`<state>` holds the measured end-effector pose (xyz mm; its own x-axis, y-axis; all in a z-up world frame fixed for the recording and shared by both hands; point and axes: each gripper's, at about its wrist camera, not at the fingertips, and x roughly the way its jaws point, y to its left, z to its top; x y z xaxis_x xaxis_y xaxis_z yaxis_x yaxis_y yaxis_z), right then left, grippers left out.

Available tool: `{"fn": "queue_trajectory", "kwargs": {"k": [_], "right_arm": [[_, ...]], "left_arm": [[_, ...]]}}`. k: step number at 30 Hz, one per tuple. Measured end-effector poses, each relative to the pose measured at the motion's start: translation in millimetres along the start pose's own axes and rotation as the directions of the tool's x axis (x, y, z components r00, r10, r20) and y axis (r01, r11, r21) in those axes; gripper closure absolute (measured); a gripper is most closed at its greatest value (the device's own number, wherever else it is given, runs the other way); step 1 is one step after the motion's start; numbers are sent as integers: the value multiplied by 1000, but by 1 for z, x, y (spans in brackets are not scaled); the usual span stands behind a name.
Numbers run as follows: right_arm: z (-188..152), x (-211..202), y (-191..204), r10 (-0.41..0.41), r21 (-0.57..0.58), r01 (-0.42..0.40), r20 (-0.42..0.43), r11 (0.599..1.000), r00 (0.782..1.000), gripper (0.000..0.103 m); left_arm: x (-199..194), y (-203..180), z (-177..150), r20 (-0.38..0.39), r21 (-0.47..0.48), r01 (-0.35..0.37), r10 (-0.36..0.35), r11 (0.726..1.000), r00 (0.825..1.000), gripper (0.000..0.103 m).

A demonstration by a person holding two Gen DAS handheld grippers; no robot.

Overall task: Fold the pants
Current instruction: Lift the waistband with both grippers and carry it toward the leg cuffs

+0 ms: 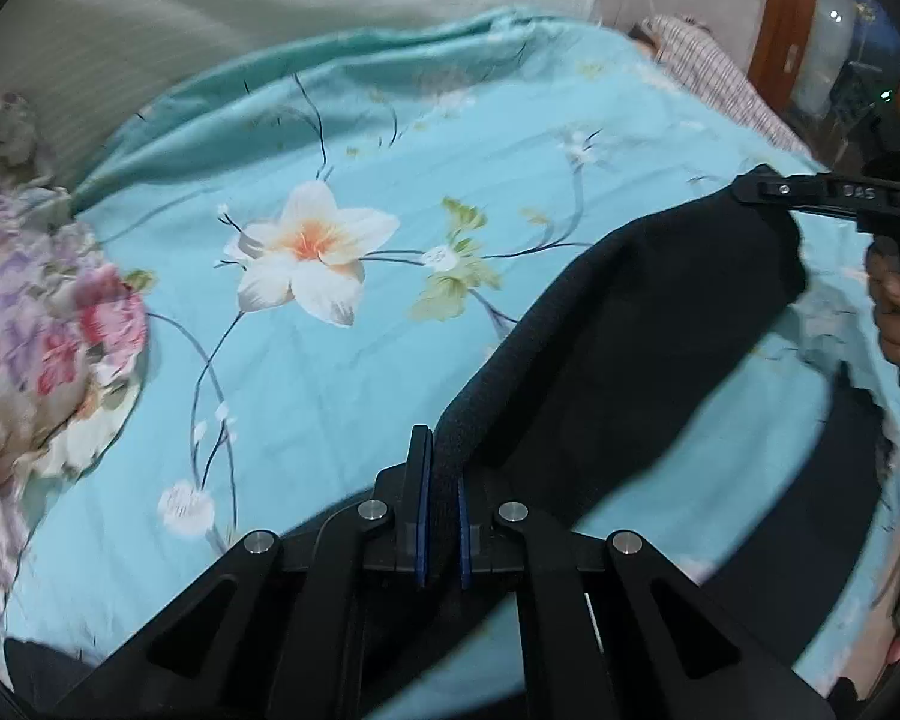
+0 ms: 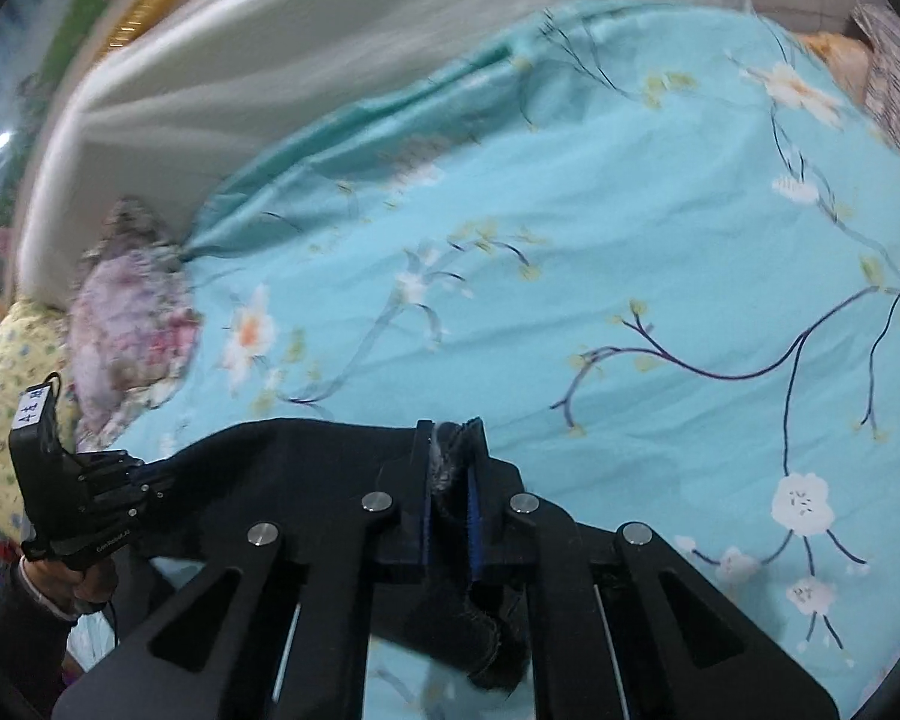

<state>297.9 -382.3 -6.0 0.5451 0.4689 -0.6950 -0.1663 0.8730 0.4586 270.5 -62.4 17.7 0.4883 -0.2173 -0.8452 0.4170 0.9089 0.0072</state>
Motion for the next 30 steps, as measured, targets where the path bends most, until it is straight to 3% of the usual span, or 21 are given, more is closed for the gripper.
{"fn": "queue_trajectory", "kwargs": {"k": [10,20,30], "right_arm": [[-39,-61,9,107,-104,-105,17,989,994,94],[-105,-100,19,170,-187,-174,-39,967,985,94],[-155,-107,14,103,-204,-120,-91,972,990,94]], "left_arm": [[-70,-40,-68,45,-32,70,-69,997,997,98],[-96,-59,-124,57,-71,106,-102,992,993,98],[-96,-82,-158,37,-36,151,-150,988,988,98]]}}
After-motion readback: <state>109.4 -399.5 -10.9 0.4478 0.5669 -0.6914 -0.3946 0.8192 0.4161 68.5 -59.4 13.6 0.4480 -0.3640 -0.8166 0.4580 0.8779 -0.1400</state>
